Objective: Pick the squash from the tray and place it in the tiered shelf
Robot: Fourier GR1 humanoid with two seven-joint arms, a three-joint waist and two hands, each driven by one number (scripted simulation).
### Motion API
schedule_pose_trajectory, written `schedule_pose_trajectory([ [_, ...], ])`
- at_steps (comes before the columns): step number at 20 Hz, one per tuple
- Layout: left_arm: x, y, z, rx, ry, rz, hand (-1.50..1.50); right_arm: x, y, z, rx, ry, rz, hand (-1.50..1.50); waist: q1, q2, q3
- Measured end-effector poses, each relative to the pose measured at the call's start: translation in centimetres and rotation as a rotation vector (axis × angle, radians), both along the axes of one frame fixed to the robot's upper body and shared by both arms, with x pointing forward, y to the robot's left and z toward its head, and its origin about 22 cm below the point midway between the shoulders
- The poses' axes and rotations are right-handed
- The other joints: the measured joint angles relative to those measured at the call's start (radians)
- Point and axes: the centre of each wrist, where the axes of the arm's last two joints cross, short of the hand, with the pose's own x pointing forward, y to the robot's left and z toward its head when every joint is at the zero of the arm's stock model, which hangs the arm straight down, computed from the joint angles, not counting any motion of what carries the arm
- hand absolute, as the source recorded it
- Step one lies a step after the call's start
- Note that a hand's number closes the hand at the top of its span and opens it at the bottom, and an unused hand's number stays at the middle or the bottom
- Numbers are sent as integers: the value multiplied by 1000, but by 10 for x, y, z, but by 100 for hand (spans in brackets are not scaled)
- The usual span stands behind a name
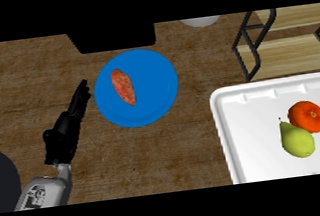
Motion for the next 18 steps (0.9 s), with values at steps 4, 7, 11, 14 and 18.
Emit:
schedule_pose_trajectory([
  [4, 3, -1, 2, 2, -4, 0, 0, -7, 12, -4, -17, -25, -13, -150, 2, 1, 0],
  [7, 5, -2, -1, -1, -3, 4, 0, -11, 20, -11, -15, -32, -30, -150, 4, 2, 0],
  [11, 4, 0, 3, 4, -2, -3, 0, -11, 26, -13, -16, -27, -43, -150, 7, 2, 0],
  [14, 7, 2, 3, 3, -5, 4, 0, -10, 34, -12, -16, -21, -45, -150, 7, 2, 1],
  [18, 9, -2, -2, 0, -5, 3, 0, -13, 44, -22, -26, -13, -58, -150, 7, 3, 0],
])
